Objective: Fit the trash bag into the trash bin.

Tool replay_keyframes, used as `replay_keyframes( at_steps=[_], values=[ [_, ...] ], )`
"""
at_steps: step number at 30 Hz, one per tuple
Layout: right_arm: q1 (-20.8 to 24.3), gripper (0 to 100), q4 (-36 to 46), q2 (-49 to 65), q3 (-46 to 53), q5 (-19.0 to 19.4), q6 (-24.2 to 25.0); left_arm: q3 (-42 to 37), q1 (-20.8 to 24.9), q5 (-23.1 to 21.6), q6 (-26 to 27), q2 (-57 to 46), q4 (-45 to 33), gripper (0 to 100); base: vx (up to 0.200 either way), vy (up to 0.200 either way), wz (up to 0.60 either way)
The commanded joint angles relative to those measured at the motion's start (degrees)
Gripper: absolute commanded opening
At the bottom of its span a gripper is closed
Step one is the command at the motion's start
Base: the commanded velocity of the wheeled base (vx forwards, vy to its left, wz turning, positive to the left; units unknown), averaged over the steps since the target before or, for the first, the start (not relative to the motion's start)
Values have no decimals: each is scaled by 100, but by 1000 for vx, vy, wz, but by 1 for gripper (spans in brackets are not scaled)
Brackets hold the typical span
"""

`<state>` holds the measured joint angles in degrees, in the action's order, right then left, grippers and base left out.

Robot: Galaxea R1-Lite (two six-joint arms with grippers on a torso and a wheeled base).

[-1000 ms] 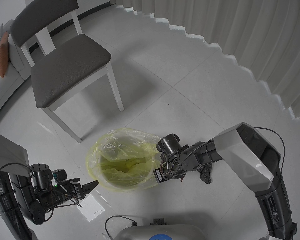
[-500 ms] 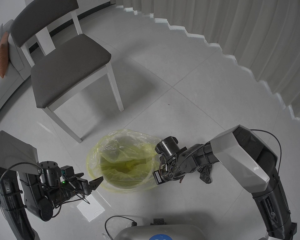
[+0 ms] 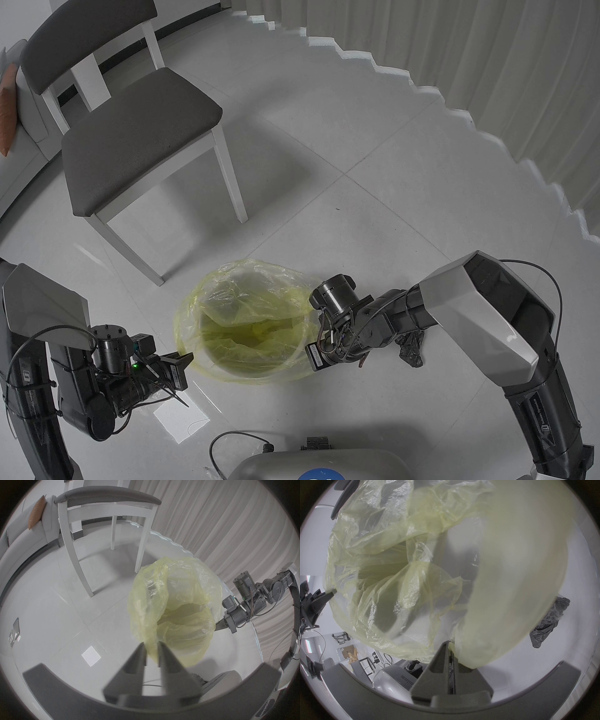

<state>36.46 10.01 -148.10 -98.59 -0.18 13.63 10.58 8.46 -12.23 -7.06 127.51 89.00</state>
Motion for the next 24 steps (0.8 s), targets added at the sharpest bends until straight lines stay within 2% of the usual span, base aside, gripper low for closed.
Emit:
replay_keyframes(
  at_steps=[1, 13, 24],
  values=[
    [1, 0, 1, 10, 32, 1, -1, 49, -37, 1, -6, 142, 100, 0, 0, 0, 0],
    [-34, 0, -25, -219, -126, 1, 8, 410, -319, -43, 47, 696, 100, 0, 0, 0, 0],
    [-113, 0, 36, -527, -521, 1, 17, 744, -451, -52, 460, 1083, 91, 0, 0, 0, 0]
  ],
)
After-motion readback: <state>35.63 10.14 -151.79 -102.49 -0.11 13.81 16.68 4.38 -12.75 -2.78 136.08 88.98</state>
